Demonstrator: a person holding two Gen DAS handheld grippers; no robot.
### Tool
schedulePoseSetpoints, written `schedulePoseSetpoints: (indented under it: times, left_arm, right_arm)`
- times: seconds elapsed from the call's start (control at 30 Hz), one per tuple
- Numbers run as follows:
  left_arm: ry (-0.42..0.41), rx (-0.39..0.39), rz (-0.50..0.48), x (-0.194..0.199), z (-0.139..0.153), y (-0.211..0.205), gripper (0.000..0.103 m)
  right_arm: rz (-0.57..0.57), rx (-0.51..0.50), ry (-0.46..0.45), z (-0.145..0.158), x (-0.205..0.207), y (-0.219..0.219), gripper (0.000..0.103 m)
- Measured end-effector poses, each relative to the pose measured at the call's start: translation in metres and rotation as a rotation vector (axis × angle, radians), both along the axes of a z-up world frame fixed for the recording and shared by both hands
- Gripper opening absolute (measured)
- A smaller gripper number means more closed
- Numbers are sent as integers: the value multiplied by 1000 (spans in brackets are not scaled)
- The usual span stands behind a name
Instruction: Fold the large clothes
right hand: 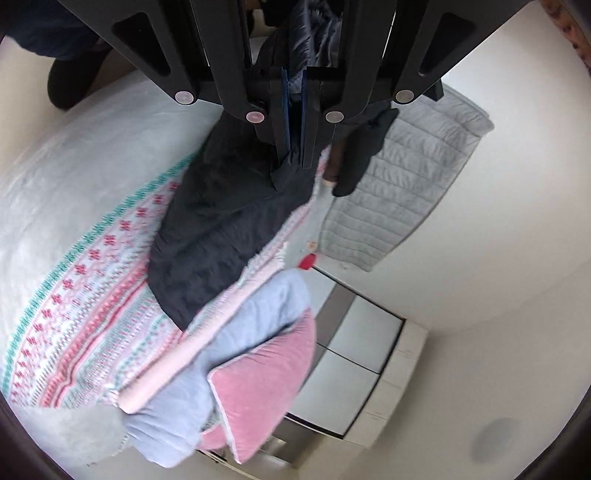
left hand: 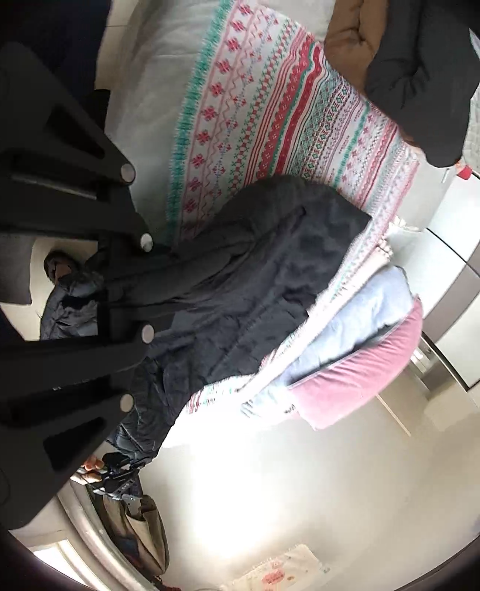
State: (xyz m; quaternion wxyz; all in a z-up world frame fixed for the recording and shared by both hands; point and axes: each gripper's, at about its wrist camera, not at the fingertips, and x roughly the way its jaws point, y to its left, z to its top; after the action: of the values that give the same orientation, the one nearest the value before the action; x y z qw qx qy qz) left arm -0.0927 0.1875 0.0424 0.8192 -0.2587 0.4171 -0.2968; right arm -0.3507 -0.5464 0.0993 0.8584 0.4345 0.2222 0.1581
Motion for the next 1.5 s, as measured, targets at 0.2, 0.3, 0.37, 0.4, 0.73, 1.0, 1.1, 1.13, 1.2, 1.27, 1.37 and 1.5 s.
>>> schedulePoseSetpoints:
  times: [0.2,0.3,0.37,0.4,0.73,1.0,1.1,1.13,1.2,1.27,1.37,1.5]
  left_arm:
    - [-36,-48,54,-28,9,6,10]
    - [-32,-59,55,-26,9,0,10]
    - [-49,-37,63,-27,12,-4,10]
    - [-61,-18,69,-27,14,-5,10]
    - [-50,-64,103,-6,9,-8,10]
    - [-54,-118,73,20,20,-23,10]
    - [-53,-120,67,23,21,-25,10]
    - [-52,-118,65,24,21,-26,10]
    - [-51,-113,57,27,22,-29,10]
    - [-53,-109,53,29,24,-32,10]
    - [-51,-117,47,33,26,-37,10]
    - [-39,-119,50,35,25,-40,10]
  right_arm:
    - [-4,0,-45,18,-8,17,3]
    - [-17,17,-35,16,-7,12,3]
    - [-36,18,-30,16,-10,8,3]
    - [-44,17,-32,17,-12,7,3]
    - [-86,8,-30,28,-16,7,2]
    - [-75,-201,293,0,24,28,54]
    - [-106,-224,400,-15,18,21,81]
    - [-106,-239,422,-16,16,18,81]
    - [-110,-286,448,-12,14,5,81]
    - [-62,-337,475,-11,23,-4,83]
    - [165,-345,538,-43,57,-24,85]
    - [360,-239,644,-119,88,-56,85]
